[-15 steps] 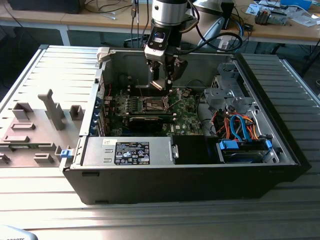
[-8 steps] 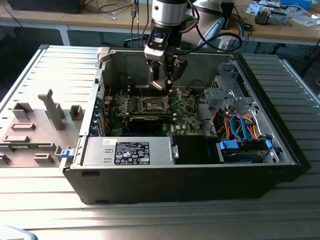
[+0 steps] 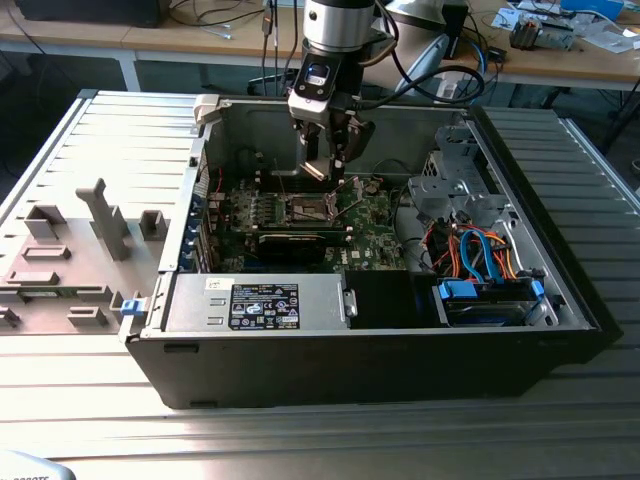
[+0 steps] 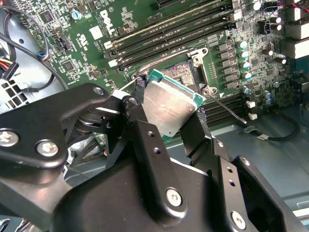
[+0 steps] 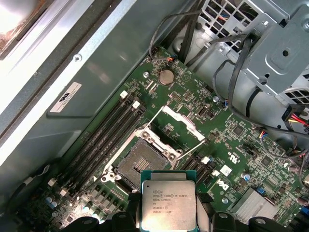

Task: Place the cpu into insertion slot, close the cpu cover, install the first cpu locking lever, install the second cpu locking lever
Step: 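Place the cpu into insertion slot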

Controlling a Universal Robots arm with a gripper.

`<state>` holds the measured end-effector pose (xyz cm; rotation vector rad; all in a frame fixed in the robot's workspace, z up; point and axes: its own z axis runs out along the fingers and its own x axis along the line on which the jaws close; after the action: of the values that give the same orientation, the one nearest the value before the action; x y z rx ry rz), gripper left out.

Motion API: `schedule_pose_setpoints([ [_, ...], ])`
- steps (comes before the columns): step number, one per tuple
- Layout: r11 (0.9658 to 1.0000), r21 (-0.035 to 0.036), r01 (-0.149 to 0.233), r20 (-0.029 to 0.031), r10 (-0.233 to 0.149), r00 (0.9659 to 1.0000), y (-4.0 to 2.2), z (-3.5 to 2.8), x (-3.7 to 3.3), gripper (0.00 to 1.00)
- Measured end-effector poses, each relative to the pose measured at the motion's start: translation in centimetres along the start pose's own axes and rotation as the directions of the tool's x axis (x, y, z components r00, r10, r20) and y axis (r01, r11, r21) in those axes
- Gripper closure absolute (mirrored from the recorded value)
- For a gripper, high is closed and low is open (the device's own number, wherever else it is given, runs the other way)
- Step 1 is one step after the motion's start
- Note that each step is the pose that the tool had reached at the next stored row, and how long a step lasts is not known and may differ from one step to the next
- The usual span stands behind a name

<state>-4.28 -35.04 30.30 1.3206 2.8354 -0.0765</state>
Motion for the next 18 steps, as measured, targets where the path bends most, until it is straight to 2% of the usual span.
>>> schedule_pose_setpoints([
  [18,0.9996,0.0007,-0.027,-0.0013,0.027,0.9996,0.0,0.04,0.0,0.45],
])
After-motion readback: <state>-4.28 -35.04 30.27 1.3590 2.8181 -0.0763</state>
